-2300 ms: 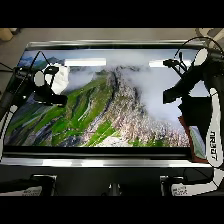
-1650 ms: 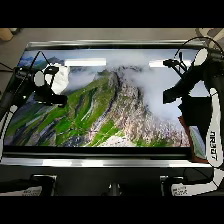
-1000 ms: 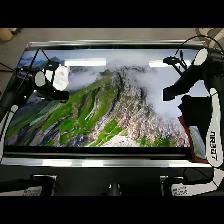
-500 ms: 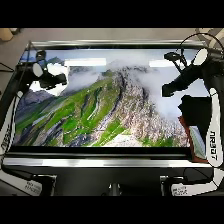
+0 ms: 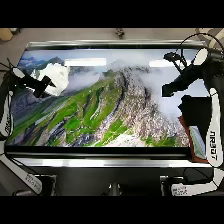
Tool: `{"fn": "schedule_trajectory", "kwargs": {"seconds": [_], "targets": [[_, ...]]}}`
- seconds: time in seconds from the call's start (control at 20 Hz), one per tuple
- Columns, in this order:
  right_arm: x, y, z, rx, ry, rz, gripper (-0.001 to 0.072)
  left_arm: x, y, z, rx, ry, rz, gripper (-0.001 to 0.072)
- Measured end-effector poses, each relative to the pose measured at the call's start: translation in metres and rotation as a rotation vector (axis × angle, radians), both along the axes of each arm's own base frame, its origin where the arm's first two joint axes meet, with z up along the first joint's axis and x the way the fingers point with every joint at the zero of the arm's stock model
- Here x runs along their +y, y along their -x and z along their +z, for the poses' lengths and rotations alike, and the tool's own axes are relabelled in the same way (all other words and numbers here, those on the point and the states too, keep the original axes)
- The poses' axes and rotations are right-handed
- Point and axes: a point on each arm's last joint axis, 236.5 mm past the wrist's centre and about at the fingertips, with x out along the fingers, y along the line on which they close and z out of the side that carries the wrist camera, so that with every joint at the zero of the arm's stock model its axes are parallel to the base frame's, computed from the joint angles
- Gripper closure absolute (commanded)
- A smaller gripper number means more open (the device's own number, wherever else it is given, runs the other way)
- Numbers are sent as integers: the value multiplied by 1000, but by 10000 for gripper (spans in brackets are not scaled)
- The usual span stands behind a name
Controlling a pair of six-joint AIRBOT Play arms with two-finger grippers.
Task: Fold the shirts.
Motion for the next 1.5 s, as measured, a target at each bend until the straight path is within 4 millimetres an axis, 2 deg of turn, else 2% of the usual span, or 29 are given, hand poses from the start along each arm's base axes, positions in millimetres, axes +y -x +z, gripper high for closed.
{"fn": "schedule_trajectory", "kwargs": {"seconds": [0.2, 0.25, 0.3, 0.35, 0.4, 0.55, 0.65, 0.7, 0.8, 0.9, 1.0, 1.1, 1.2, 1.25, 1.35, 1.4, 1.5], "targets": [[0, 0, 0, -1, 1, 4, 164, 2, -9, -23, -2, 8, 23, 38], [0, 0, 0, -1, 1, 4, 165, 1, -12, -26, -8, 9, 26, 63], [0, 0, 0, -1, 1, 4, 167, 1, -15, -27, -19, 7, 30, 241], [0, 0, 0, 0, 1, 5, 177, 2, -19, -28, -31, 5, 35, 581], [0, 0, 0, 0, 1, 5, 216, 2, -20, -30, -36, 3, 38, 676], [0, 0, 0, -3, 1, 8, 222, -5, -28, -22, -77, 4, 16, 673], [0, -4, 1, -23, 6, 21, 224, -20, -34, 1, -150, -11, -77, 674], [0, -8, 2, -40, 8, 28, 224, -35, -37, 22, -208, -30, -157, 674], [-2, -17, 5, -80, 15, 30, 224, -77, -33, 72, -322, -85, -367, 674], [-3, -21, 18, -126, 21, 33, 224, -139, -15, 130, -450, -138, -600, 674], [-4, -21, 39, -183, 29, 31, 223, -211, 18, 181, -565, -165, -815, 674], [-8, -15, 73, -262, 50, 23, 223, -290, 61, 214, -656, -158, -1010, 674], [-14, -3, 111, -349, 72, 4, 223, -361, 112, 216, -684, -138, -1188, 674], [-15, 5, 131, -391, 80, -2, 223, -390, 136, 207, -676, -135, -1262, 673], [-17, 26, 162, -447, 90, -15, 223, -438, 181, 171, -616, -135, -1373, 673], [-18, 37, 172, -458, 91, -21, 222, -454, 200, 149, -574, -132, -1412, 589], [-18, 57, 180, -445, 90, -31, 214, -477, 234, 109, -478, -121, -1462, -13]]}}
